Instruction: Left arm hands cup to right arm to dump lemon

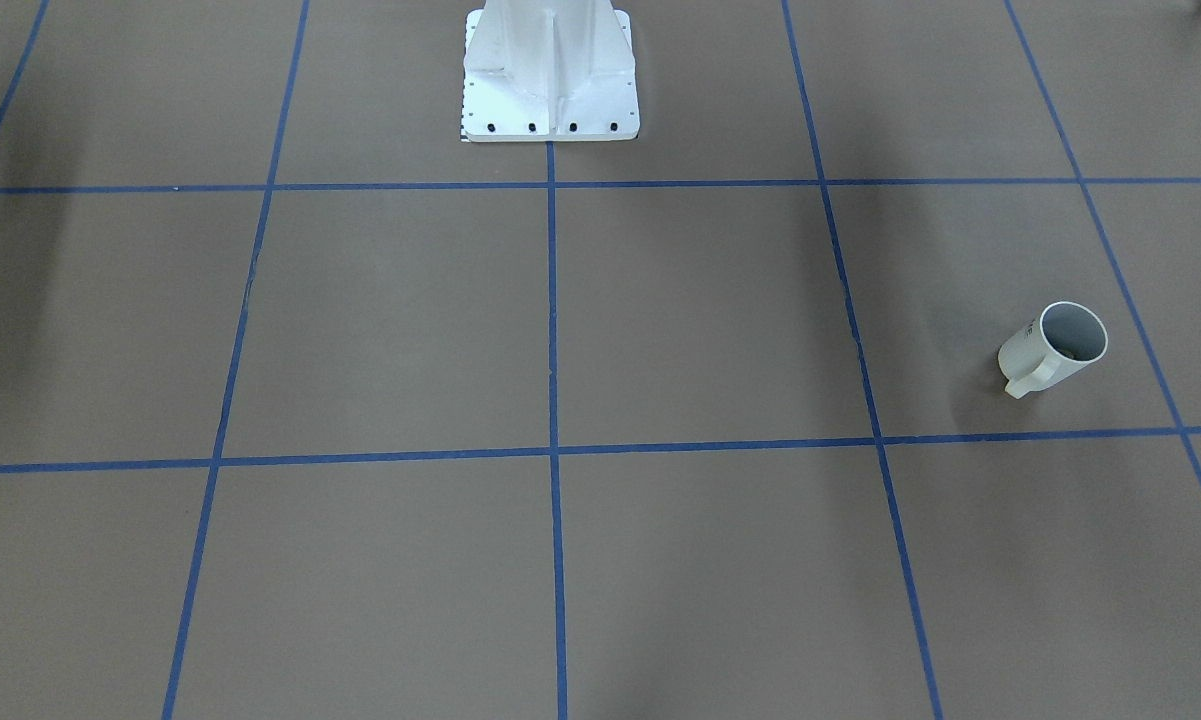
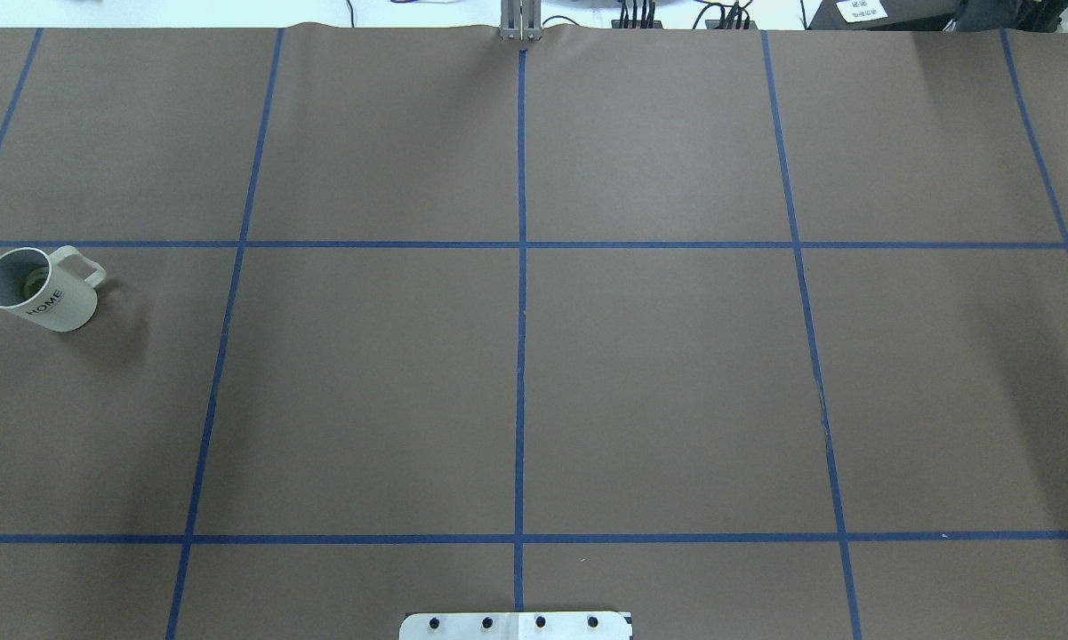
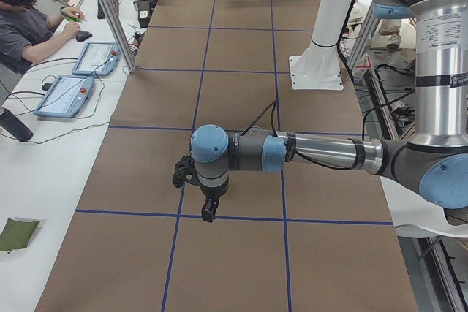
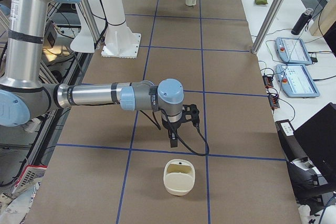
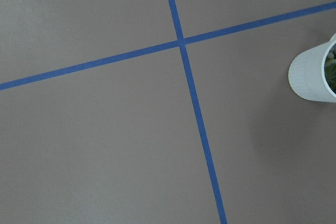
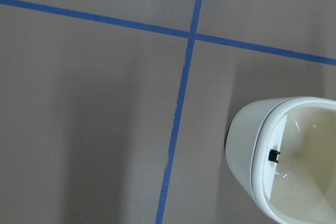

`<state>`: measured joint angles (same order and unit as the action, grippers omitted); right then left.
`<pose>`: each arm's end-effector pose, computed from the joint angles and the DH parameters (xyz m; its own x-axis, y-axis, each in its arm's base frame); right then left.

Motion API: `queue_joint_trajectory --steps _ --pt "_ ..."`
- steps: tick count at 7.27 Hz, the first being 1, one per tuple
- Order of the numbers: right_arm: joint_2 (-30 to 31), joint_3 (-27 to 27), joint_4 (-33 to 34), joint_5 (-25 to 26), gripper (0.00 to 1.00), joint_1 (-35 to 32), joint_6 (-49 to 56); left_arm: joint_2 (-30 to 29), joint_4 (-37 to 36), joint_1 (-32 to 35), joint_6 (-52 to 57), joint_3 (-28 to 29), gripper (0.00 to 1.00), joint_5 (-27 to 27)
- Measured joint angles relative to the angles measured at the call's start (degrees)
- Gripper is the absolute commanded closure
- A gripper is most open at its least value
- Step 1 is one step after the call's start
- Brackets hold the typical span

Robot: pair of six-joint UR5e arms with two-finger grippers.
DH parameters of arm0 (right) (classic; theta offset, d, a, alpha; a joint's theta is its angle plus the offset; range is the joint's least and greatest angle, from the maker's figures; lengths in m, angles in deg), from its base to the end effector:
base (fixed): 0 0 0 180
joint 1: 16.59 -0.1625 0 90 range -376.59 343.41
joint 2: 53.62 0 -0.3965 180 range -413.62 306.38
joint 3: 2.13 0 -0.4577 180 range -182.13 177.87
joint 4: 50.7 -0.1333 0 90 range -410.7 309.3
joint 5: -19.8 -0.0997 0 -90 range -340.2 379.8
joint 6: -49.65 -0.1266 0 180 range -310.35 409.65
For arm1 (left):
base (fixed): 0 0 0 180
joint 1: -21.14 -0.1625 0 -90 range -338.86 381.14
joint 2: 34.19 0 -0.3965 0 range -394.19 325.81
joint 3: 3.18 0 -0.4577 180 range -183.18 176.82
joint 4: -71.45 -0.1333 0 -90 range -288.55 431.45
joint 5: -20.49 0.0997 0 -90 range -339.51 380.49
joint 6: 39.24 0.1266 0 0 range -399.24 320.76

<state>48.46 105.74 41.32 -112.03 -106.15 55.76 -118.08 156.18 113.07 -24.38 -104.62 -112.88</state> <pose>0.0452 -0.4784 0.5916 0.7397 -0.1555 0.6547 0.0869 0.9869 0.1362 -0.0636 -0.5115 0.6062 0.7109 0.2333 -0.6635 -0.1538 0.9721 0.1771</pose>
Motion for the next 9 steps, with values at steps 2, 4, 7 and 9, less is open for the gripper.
queue_joint_trajectory --steps 2,4,7,9 --pt "-0.1 0.2 -0.1 -0.1 0.00 0.1 0.0 -0.2 0.0 0.0 0.0 -0.2 0.00 -0.1" --pt "-0.2 0.9 -3.8 -0.8 0.00 0.5 -0.5 -0.9 0.1 -0.1 -0.1 -0.9 0.00 -0.2" --pt "-1.9 1.3 -11.9 -3.0 0.00 5.3 -1.4 -3.4 3.3 -0.6 -0.5 -0.7 0.00 -0.6" --pt "-7.4 0.9 -13.5 -3.3 0.00 11.5 -3.1 -3.9 4.1 -1.1 -0.4 0.0 0.00 -2.0"
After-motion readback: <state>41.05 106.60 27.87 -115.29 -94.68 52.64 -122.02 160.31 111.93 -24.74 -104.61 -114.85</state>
